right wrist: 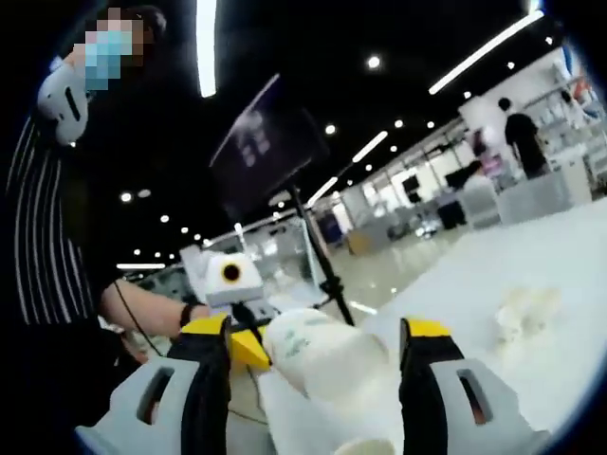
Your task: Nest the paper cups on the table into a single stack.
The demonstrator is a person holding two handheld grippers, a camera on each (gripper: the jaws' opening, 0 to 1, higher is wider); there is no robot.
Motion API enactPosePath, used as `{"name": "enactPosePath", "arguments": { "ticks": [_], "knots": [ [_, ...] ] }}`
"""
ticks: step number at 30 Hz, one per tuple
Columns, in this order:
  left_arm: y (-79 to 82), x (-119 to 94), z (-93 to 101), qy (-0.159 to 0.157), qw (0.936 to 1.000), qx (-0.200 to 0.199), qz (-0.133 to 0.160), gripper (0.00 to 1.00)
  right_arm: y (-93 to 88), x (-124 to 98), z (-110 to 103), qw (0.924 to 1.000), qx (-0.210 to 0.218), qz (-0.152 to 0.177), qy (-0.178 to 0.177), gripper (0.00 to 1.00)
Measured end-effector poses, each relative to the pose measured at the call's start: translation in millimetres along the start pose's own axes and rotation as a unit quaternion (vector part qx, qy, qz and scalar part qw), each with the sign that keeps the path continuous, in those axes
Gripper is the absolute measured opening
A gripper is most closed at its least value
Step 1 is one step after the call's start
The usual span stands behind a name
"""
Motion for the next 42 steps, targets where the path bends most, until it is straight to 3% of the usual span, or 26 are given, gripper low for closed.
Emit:
{"name": "enactPosePath", "arguments": {
  "ticks": [5, 9, 16, 25, 28, 32, 35, 39, 42],
  "knots": [
    [1.6, 1.6, 3.5, -0.009, 0.9996, 0.018, -0.02, 0.0, -7.1, -0.2, -6.4, 0.9958, -0.072, -0.055, 0.012, 0.85],
    [4.0, 2.9, 3.5, -0.012, 0.9991, 0.029, -0.029, 0.0, -5.8, 1.6, -9.8, 0.9936, -0.098, -0.056, 0.006, 1.0],
    [4.3, 6.0, 6.6, -0.023, 0.9974, 0.047, -0.049, 0.0, -11.6, -5.3, -3.1, 0.99, -0.115, -0.081, -0.003, 1.0],
    [1.5, 7.3, 6.6, -0.027, 0.9931, 0.072, -0.088, 0.0, -2.9, -29.4, 15.3, 0.9884, -0.124, -0.069, -0.055, 1.0],
    [-1.5, 6.5, 4.3, -0.03, 0.9889, 0.105, -0.101, 0.0, -0.5, -41.5, 21.2, 0.986, -0.133, -0.067, -0.075, 1.0],
    [-6.2, 7.2, 3.9, -0.035, 0.986, 0.102, -0.127, 0.0, 1.1, -55.8, 32.4, 0.9833, -0.133, -0.06, -0.108, 1.0],
    [-8.2, 8.2, 3.6, -0.033, 0.9819, 0.112, -0.149, 0.0, 2.6, -72.5, 46.9, 0.9774, -0.136, -0.05, -0.154, 1.0],
    [-11.0, 9.2, 3.6, -0.034, 0.9751, 0.133, -0.174, 0.0, -1.0, -85.8, 57.1, 0.9745, -0.125, -0.042, -0.182, 1.0],
    [-16.3, 10.7, 3.6, -0.038, 0.9659, 0.149, -0.208, 0.0, -6.8, -91.1, 60.7, 0.9733, -0.118, -0.041, -0.192, 1.0]
  ]
}}
Point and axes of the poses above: the point that each gripper's makers call its tool centre point, and the gripper's own axes: x roughly forward along the fingers, z roughly to its right, y roughly out of its top, the point moved 3 cm from there along -x, roughly backward along the fingers, and after that the axes turned 9 degrees about y, right-handed, at the moved point
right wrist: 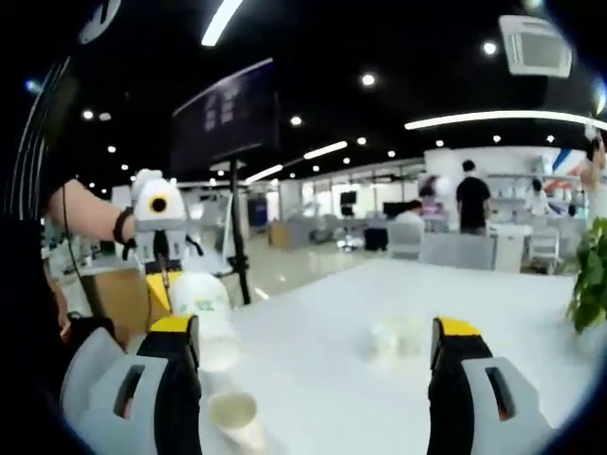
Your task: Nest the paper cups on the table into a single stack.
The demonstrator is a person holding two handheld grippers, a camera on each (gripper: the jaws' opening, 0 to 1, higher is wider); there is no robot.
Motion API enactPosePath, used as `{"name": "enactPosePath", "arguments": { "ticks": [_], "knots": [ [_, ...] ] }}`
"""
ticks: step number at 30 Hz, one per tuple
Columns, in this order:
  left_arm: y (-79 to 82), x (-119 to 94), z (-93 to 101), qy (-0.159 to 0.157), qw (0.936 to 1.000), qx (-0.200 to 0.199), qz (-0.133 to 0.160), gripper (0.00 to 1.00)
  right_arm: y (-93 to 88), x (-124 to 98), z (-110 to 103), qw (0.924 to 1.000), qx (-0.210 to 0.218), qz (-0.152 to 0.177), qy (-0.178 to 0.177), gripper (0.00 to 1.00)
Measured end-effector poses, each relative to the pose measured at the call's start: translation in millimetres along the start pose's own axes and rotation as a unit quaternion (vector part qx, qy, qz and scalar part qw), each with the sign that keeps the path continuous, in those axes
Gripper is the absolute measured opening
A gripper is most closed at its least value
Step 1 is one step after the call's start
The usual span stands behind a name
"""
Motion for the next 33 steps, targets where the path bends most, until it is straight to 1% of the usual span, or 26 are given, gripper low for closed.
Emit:
{"name": "enactPosePath", "arguments": {
  "ticks": [2, 4, 6, 8, 10, 11, 14, 17, 19, 21, 22, 23, 25, 26, 29, 30, 32, 33],
  "knots": [
    [-0.5, 2.4, 0.5, -0.003, 0.9999, 0.002, -0.01, 0.0, -2.2, -1.5, 1.2, 1.0, -0.003, 0.0, -0.006, 1.0],
    [-0.3, 4.5, 1.5, -0.012, 0.9998, -0.006, -0.016, 0.0, -3.5, -1.5, 2.0, 1.0, 0.005, 0.004, -0.007, 1.0],
    [-3.2, 6.0, 1.5, -0.015, 0.9994, -0.003, -0.031, 0.0, -4.7, -1.5, 2.0, 0.9999, 0.004, 0.004, -0.009, 1.0],
    [-7.2, 8.3, -0.7, -0.01, 0.9987, 0.017, -0.048, 0.0, -5.5, -1.7, 2.6, 0.9999, 0.007, 0.007, -0.01, 1.0],
    [-11.7, 10.6, -1.8, -0.01, 0.9975, 0.013, -0.068, 0.0, -7.0, -2.2, 3.9, 0.9998, 0.009, 0.007, -0.013, 1.0],
    [-17.5, 10.6, -2.7, -0.011, 0.9955, 0.019, -0.092, 0.0, -7.9, -2.6, 4.2, 0.9998, 0.011, 0.007, -0.014, 1.0],
    [-20.2, 15.7, -1.1, -0.018, 0.9934, 0.031, -0.109, 0.0, -9.4, -3.5, 5.5, 0.9997, 0.007, 0.014, -0.018, 1.0],
    [-24.0, 18.5, -1.8, -0.019, 0.9888, 0.055, -0.138, 0.0, -13.7, -4.3, 7.7, 0.9996, 0.005, 0.011, -0.024, 1.0],
    [-26.7, 19.8, -2.2, -0.02, 0.9855, 0.057, -0.159, 0.0, -15.2, -5.2, 9.0, 0.9995, 0.007, 0.012, -0.028, 1.0],
    [-25.6, 21.9, -2.9, -0.021, 0.9845, 0.055, -0.166, 0.0, -19.2, -6.6, 11.5, 0.9994, 0.006, 0.009, -0.033, 1.0],
    [-25.0, 23.5, -3.2, -0.022, 0.9831, 0.056, -0.173, 0.0, -20.8, -6.9, 12.4, 0.9993, 0.004, 0.007, -0.036, 1.0],
    [-25.4, 24.0, -3.3, -0.023, 0.9813, 0.059, -0.182, 0.0, -24.8, -7.2, 13.5, 0.9992, 0.0, -0.002, -0.039, 1.0],
    [-27.5, 25.4, -3.7, -0.024, 0.9756, 0.077, -0.204, 0.0, -33.3, -7.1, 13.5, 0.9991, 0.002, -0.02, -0.039, 1.0],
    [-29.8, 27.0, -3.0, -0.028, 0.9718, 0.085, -0.218, 0.0, -34.8, -7.6, 13.3, 0.9991, 0.005, -0.016, -0.038, 1.0],
    [-33.3, 32.1, -0.5, -0.043, 0.965, 0.1, -0.238, 0.0, -39.2, -10.1, 12.4, 0.999, 0.011, -0.019, -0.038, 1.0],
    [-34.9, 33.6, -1.0, -0.043, 0.9615, 0.105, -0.25, 0.0, -39.9, -10.5, 11.7, 0.9991, 0.01, -0.02, -0.038, 1.0],
    [-35.2, 37.5, 0.4, -0.048, 0.9593, 0.11, -0.256, 0.0, -40.6, -11.3, 10.2, 0.9992, 0.012, -0.02, -0.033, 1.0],
    [-36.3, 39.8, 1.4, -0.053, 0.9562, 0.118, -0.263, 0.0, -40.0, -12.1, 9.3, 0.9993, 0.015, -0.016, -0.031, 1.0]
  ]
}}
Point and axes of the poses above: the point that each gripper's makers call its tool centre point, and the gripper's own axes: x roughly forward along the fingers, z roughly to its right, y roughly out of its top, the point moved 3 cm from there along -x, roughly backward along the fingers, and after that the axes turned 9 degrees about y, right-handed, at the moved point
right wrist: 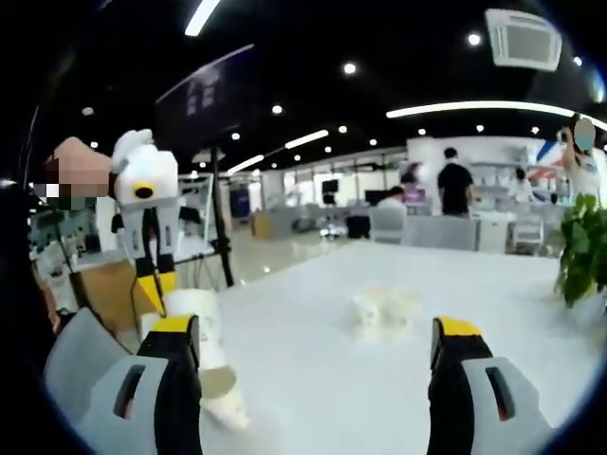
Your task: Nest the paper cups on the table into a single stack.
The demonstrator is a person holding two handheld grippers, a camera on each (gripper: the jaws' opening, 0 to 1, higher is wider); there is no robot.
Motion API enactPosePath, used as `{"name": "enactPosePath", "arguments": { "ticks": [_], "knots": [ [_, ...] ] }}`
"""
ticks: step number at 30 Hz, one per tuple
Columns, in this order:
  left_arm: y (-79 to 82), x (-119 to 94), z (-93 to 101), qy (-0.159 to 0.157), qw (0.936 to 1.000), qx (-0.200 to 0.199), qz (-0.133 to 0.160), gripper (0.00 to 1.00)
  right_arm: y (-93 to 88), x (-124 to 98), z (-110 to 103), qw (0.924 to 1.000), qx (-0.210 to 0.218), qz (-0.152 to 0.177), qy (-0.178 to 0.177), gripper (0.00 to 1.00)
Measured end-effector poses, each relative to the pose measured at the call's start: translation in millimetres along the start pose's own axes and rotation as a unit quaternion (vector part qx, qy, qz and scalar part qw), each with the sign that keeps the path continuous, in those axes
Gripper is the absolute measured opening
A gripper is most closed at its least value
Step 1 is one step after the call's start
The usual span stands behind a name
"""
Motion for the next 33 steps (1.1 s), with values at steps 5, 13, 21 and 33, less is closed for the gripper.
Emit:
{"name": "enactPosePath", "arguments": {
  "ticks": [5, 13, 21, 33],
  "knots": [
    [-2.3, 8.7, 1.4, -0.004, 0.9987, 0.036, -0.035, 0.0, 1.3, -2.1, 1.7, 1.0, -0.003, 0.005, -0.001, 1.0],
    [0.1, 20.3, 0.1, 0.005, 0.9959, 0.059, -0.068, 0.0, 1.1, -0.9, -1.7, 0.9999, 0.003, 0.011, 0.002, 1.0],
    [4.1, 32.8, 7.7, -0.004, 0.9915, 0.087, -0.097, 0.0, 1.7, 1.0, -0.8, 0.9998, 0.008, 0.017, 0.002, 1.0],
    [2.2, 44.6, 7.6, -0.009, 0.9861, 0.108, -0.126, 0.0, -1.8, 1.1, -0.9, 0.9997, 0.016, 0.018, -0.001, 1.0]
  ]
}}
Point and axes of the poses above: the point that each gripper's makers call its tool centre point, and the gripper's own axes: x roughly forward along the fingers, z roughly to its right, y roughly out of its top, the point moved 3 cm from there along -x, roughly backward along the fingers, and after that the axes turned 9 degrees about y, right-handed, at the moved point
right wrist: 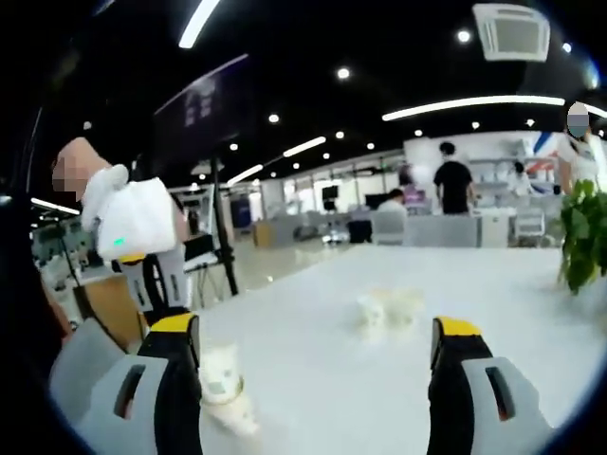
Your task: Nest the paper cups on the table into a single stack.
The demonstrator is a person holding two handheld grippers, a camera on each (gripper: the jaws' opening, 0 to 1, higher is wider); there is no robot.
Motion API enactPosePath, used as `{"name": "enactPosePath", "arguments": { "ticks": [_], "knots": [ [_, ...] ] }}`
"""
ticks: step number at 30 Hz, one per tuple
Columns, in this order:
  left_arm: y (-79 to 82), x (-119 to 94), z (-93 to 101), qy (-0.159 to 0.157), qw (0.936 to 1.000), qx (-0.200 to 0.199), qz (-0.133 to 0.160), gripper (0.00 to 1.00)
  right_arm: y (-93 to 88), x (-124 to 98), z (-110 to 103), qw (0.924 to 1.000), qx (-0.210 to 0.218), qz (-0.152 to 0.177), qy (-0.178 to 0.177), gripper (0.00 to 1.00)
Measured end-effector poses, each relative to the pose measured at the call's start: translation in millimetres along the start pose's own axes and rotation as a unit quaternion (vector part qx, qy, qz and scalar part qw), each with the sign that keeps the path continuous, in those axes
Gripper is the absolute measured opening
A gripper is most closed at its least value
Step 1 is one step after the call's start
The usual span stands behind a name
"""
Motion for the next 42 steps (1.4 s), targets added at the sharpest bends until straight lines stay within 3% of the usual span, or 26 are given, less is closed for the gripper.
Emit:
{"name": "enactPosePath", "arguments": {
  "ticks": [4, 12, 18, 27, 32, 35, 38, 42],
  "knots": [
    [2.0, 2.1, 1.0, -0.006, 0.9996, 0.024, 0.012, 0.0, -0.5, 0.6, -0.6, 1.0, 0.003, 0.002, 0.0, 1.0],
    [0.1, 4.2, 4.2, -0.023, 0.9993, 0.013, 0.024, 0.01, -1.6, 2.7, -0.7, 1.0, 0.007, 0.004, 0.0, 1.0],
    [-5.0, 6.5, 2.9, -0.017, 0.9992, 0.01, 0.034, 0.16, -2.0, 3.1, -0.7, 1.0, 0.008, 0.005, 0.001, 0.99],
    [-5.2, 6.4, 6.0, -0.021, 0.998, -0.005, 0.06, 0.3, -4.4, 4.7, -1.6, 0.9998, 0.017, 0.003, 0.0, 0.99],
    [-7.6, 5.3, 7.4, -0.022, 0.9958, -0.042, 0.078, 0.33, -4.2, 5.1, -3.3, 0.9999, 0.016, 0.002, 0.002, 0.99],
    [-9.5, 4.0, 3.6, -0.013, 0.9913, -0.084, 0.1, 0.38, -4.8, 3.6, -0.9, 0.9999, 0.014, 0.0, -0.001, 1.0],
    [-11.9, -0.8, -0.8, -0.009, 0.9801, -0.149, 0.131, 0.44, -3.1, 3.6, -0.9, 0.9999, 0.013, 0.001, -0.001, 1.0],
    [-10.4, -9.4, -6.0, 0.002, 0.9659, -0.19, 0.175, 0.51, -1.9, 4.5, -1.8, 0.9999, 0.011, -0.002, 0.0, 1.0]
  ]
}}
Point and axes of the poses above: the point that each gripper's makers call its tool centre point, and the gripper's own axes: x roughly forward along the fingers, z roughly to its right, y roughly out of its top, the point moved 3 cm from there along -x, roughly backward along the fingers, and after that the axes turned 9 degrees about y, right-handed, at the moved point
